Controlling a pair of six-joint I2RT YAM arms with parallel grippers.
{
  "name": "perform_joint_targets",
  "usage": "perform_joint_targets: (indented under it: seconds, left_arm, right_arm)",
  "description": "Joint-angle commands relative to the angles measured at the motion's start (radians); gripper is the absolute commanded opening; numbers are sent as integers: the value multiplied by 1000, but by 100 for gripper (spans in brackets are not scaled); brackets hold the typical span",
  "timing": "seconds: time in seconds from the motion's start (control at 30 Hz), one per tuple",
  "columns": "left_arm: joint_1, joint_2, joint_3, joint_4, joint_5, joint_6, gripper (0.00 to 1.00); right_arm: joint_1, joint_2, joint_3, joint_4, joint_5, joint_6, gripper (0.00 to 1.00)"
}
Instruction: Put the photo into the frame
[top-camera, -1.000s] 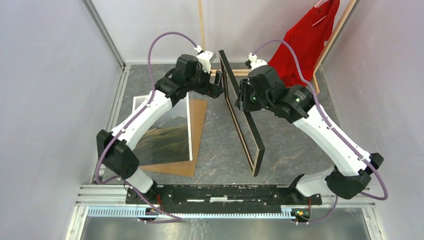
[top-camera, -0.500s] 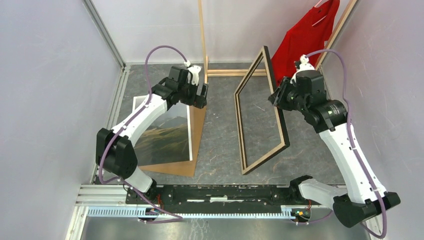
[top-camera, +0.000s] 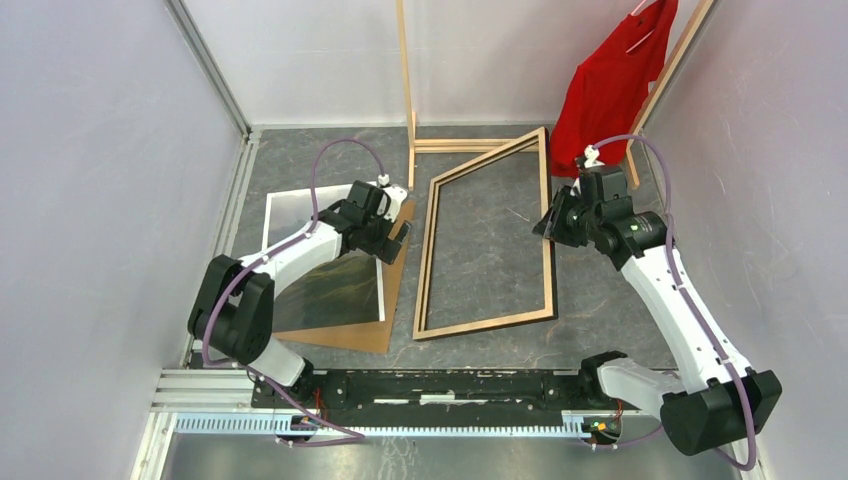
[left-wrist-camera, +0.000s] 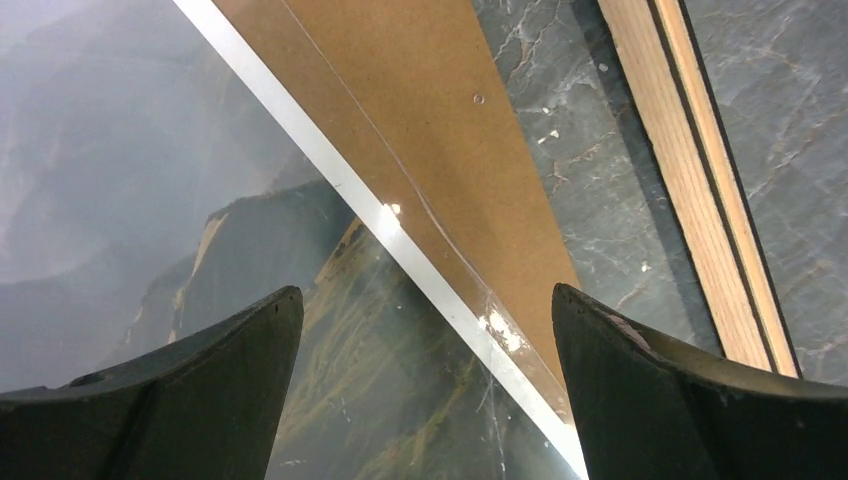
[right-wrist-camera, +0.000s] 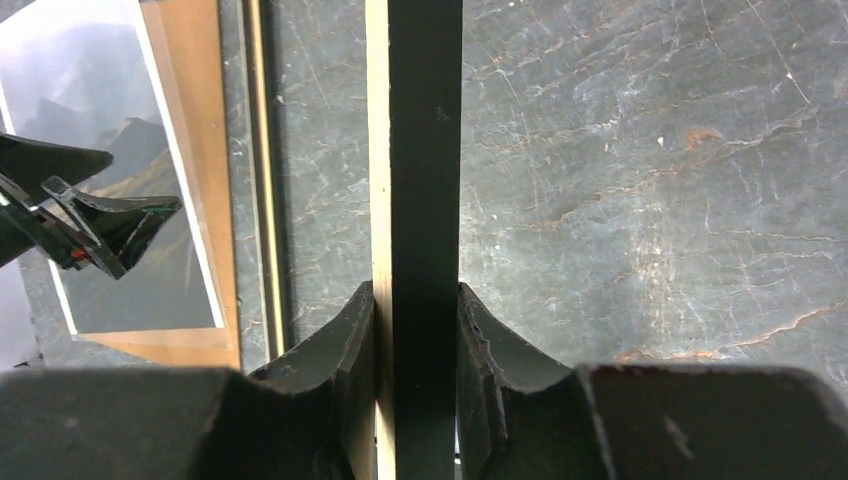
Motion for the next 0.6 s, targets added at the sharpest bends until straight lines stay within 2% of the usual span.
perform_joint_targets:
  seconds: [0.0,0.27,0.57]
  left_arm:
    - [-29,4,-29,146,-94,79,100]
    - [-100,44,-57,184,-164,112,100]
    - [-141,62,-75,220,-223,169,100]
  right_arm:
    - [0,2,-69,-43,52,-135,20]
    - [-1,6,-246,32,211,-204,23]
    - [0,19,-353,131,231,-204,24]
